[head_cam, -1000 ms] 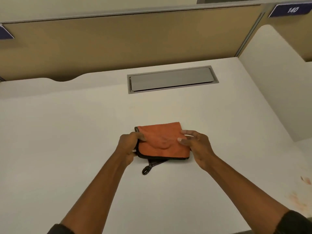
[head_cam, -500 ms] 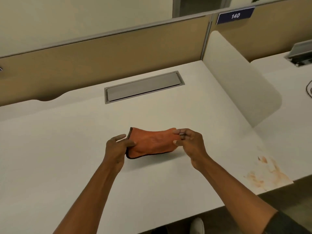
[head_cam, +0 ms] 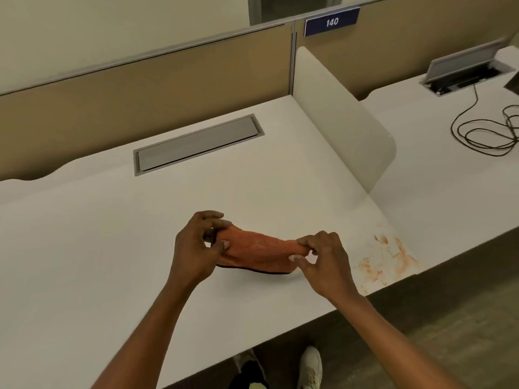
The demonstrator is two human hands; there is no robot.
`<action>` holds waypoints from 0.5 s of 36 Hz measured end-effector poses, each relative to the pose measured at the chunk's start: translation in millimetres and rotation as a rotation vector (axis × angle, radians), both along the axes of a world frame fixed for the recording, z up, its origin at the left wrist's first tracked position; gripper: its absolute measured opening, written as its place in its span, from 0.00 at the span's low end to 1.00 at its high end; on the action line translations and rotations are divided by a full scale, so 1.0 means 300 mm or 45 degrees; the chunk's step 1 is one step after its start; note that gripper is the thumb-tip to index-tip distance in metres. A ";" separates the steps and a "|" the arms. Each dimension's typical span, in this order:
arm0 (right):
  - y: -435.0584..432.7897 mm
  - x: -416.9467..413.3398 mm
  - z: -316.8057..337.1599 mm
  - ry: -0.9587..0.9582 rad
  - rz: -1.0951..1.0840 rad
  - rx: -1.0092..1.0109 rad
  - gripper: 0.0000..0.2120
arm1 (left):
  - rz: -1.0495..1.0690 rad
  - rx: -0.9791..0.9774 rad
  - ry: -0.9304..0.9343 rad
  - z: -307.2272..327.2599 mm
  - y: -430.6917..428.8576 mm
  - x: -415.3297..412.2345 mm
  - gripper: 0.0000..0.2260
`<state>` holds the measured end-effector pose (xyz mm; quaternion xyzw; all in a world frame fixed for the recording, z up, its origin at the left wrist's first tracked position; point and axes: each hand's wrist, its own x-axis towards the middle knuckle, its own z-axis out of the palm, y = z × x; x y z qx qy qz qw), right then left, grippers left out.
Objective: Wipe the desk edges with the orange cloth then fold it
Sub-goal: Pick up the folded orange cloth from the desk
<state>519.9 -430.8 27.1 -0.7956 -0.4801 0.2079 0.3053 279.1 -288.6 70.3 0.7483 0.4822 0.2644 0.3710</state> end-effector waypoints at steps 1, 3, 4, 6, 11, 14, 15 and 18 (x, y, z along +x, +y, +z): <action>-0.023 0.005 -0.003 0.007 -0.033 0.005 0.15 | -0.026 0.017 0.016 -0.005 -0.005 0.016 0.20; -0.071 0.018 -0.005 0.086 -0.080 0.012 0.14 | -0.084 0.007 0.085 -0.014 -0.011 0.044 0.19; -0.092 0.028 -0.004 0.151 -0.085 0.016 0.13 | -0.114 -0.008 0.124 -0.021 -0.014 0.057 0.19; -0.129 0.051 0.001 0.298 -0.078 0.030 0.12 | -0.166 -0.029 0.188 -0.032 -0.020 0.084 0.18; -0.170 0.100 0.023 0.319 -0.055 0.024 0.08 | -0.255 0.003 0.289 -0.063 -0.042 0.186 0.17; -0.184 0.134 0.043 0.224 -0.063 0.157 0.08 | -0.218 0.179 0.320 -0.092 -0.055 0.259 0.20; -0.188 0.148 0.050 0.170 -0.055 0.216 0.09 | -0.184 0.243 0.282 -0.098 -0.057 0.281 0.21; -0.195 0.198 0.059 -0.130 -0.004 0.336 0.22 | -0.148 0.476 0.219 -0.124 -0.056 0.330 0.23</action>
